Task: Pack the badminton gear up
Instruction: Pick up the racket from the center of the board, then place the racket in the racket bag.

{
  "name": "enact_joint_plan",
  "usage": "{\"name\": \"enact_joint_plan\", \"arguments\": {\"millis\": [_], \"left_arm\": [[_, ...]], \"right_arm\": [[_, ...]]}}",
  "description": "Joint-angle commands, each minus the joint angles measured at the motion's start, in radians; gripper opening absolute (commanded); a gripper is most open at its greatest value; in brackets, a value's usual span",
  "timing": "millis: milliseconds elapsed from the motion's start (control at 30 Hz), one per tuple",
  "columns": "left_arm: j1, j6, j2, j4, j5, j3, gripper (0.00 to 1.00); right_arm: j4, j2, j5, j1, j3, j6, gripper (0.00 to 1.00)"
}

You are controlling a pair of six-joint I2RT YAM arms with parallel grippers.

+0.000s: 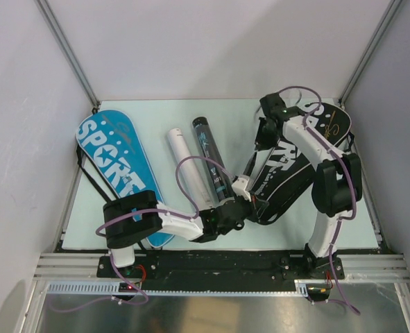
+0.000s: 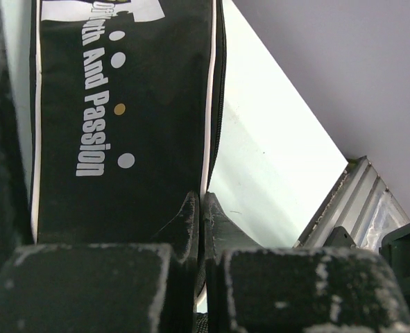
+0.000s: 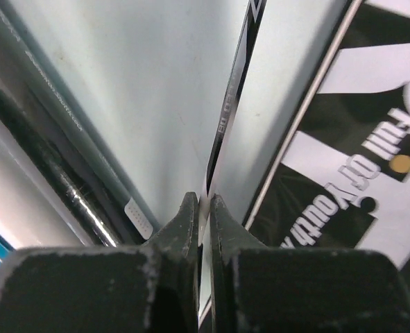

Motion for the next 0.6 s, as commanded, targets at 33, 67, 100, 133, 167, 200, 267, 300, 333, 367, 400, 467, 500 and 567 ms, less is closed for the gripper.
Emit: {"name": "enact_joint_plan", "arguments": {"millis": [33, 67, 100, 133, 167, 200, 267, 300, 333, 367, 400, 467, 500, 567], "left_arm": [[0.014, 0.002, -0.045, 0.025, -0.037, -0.015, 0.00], [0.014, 0.002, -0.047, 0.025, -0.041, -0.020, 0.00], [0.015, 0.002, -0.048, 0.025, -0.044, -0.023, 0.00], [0.015, 0.003, -0.048, 0.024, -0.046, -0.027, 0.00], [0.014, 0.003, -0.047, 0.023, -0.047, -0.028, 0.00], [0.014, 0.003, -0.046, 0.022, -0.048, -0.029, 0.00], [0.014, 0.001, -0.042, 0.019, -0.052, -0.029, 0.00], [0.015, -0.001, -0.043, 0.018, -0.054, -0.030, 0.00], [0.015, -0.002, -0.043, 0.016, -0.055, -0.030, 0.00], [0.015, -0.001, -0.045, 0.012, -0.055, -0.028, 0.00], [0.017, -0.001, -0.045, 0.008, -0.055, -0.026, 0.00], [0.019, -0.006, -0.045, -0.001, -0.056, -0.024, 0.00], [0.022, -0.009, -0.046, -0.006, -0.055, -0.025, 0.00], [0.029, -0.021, -0.054, -0.014, -0.049, -0.025, 0.00]], "right_arm": [[0.190, -0.126, 0.084, -0.059, 0.060, -0.079, 0.00], [0.191, -0.137, 0.086, -0.061, 0.054, -0.077, 0.00], [0.193, -0.153, 0.086, -0.061, 0.048, -0.074, 0.00], [0.197, -0.166, 0.084, -0.063, 0.041, -0.071, 0.00], [0.199, -0.184, 0.084, -0.065, 0.035, -0.069, 0.00], [0.199, -0.198, 0.084, -0.067, 0.032, -0.068, 0.00], [0.191, -0.233, 0.083, -0.070, 0.031, -0.067, 0.00], [0.184, -0.255, 0.083, -0.073, 0.032, -0.068, 0.00], [0.176, -0.277, 0.082, -0.078, 0.030, -0.067, 0.00], [0.169, -0.304, 0.081, -0.081, 0.027, -0.066, 0.00], [0.158, -0.327, 0.082, -0.087, 0.025, -0.065, 0.00], [0.135, -0.379, 0.080, -0.097, 0.023, -0.070, 0.00], [0.124, -0.410, 0.077, -0.102, 0.021, -0.072, 0.00], [0.091, -0.466, 0.065, -0.113, 0.007, -0.070, 0.00]]}}
